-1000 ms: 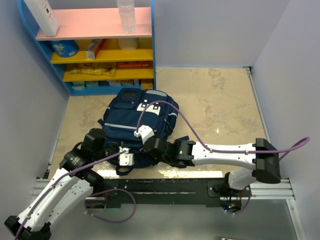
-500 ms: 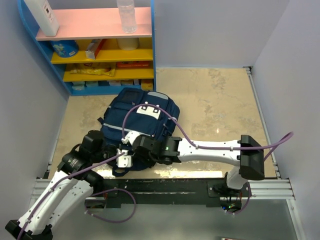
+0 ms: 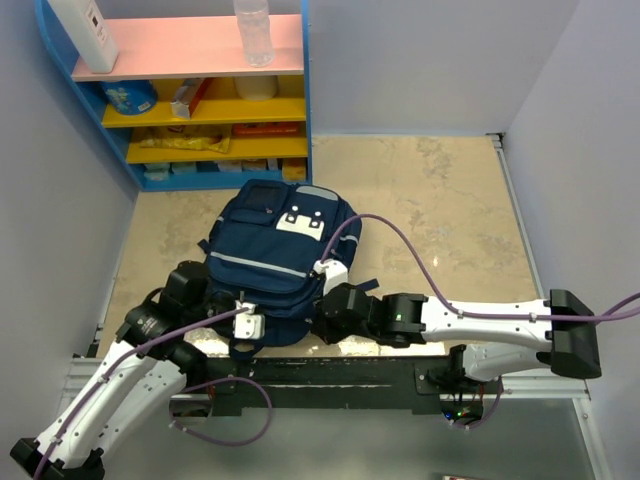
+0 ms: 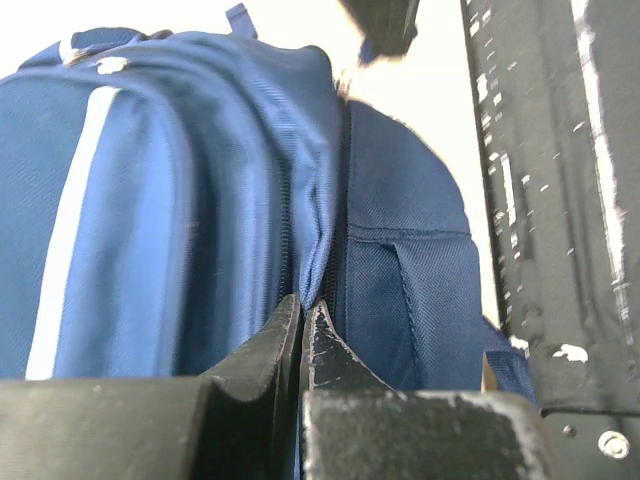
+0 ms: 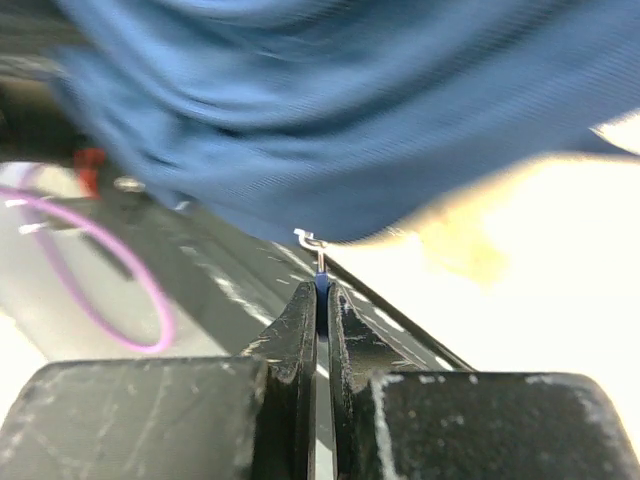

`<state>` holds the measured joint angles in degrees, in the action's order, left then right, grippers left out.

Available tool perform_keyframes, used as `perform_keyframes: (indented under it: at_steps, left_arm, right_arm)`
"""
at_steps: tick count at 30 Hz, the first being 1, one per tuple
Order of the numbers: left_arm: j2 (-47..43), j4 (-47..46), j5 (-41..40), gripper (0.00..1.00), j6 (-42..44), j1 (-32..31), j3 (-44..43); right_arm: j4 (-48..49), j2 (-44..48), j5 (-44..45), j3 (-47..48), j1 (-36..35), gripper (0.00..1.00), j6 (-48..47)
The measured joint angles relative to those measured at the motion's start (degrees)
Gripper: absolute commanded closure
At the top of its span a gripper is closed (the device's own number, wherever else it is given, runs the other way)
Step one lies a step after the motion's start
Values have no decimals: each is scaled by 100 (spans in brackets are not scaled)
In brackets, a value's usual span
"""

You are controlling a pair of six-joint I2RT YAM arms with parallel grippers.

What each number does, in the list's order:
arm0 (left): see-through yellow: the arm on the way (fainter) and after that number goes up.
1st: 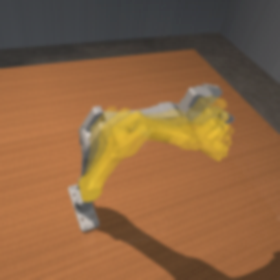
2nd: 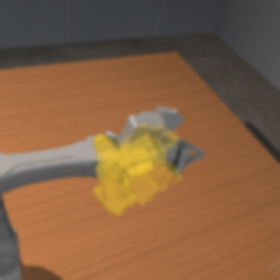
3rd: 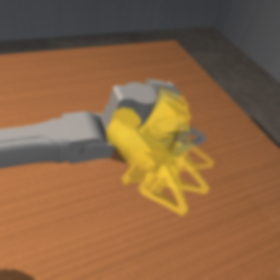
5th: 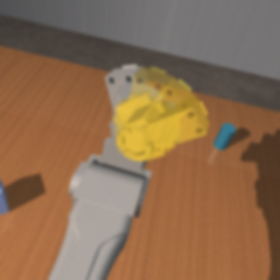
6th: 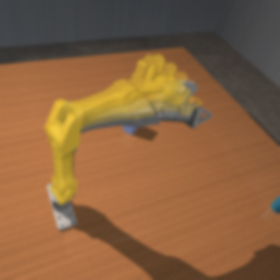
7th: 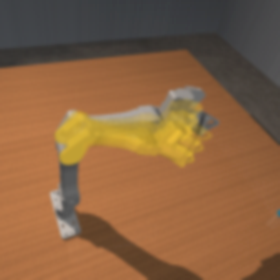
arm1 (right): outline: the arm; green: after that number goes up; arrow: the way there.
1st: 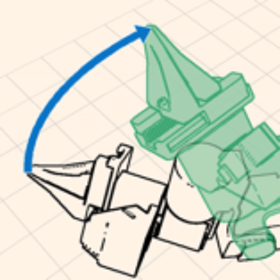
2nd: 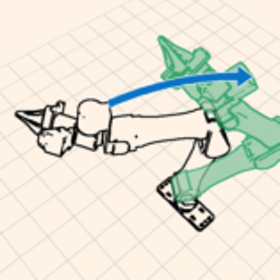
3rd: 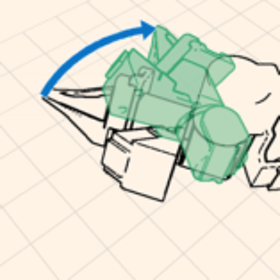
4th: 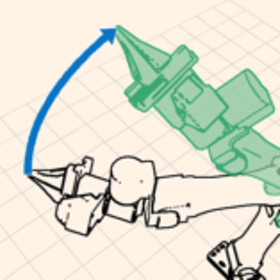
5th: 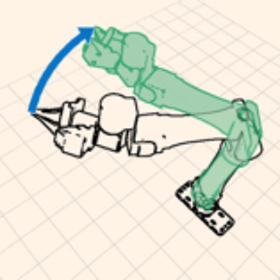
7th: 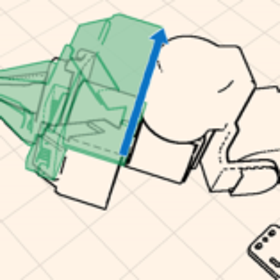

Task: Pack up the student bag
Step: Zip the student bag at the center of the board.

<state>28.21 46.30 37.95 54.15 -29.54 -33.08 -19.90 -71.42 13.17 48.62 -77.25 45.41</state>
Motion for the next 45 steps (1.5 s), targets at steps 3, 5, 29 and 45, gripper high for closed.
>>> perform_keyframes:
  at_steps: [3, 5, 29, 45]
  left_arm:
    - [2, 72, -146, 100, 0, 31, 0]
    - [24, 118, -232, 100, 7, 35, -2]
    - [385, 304, -365, 61, 695, 127, -332]
    - [2284, -1084, 446, 0, -1978, -778, -2605]
  right_arm:
    - [-385, 68, 374, -72, -15, 100, 304]
    - [-503, 66, 584, -153, -15, 100, 494]
    - [9, -1644, 1744, 420, 2131, 100, -785]
    - [-868, 407, 2216, -173, 3150, 1, -251]
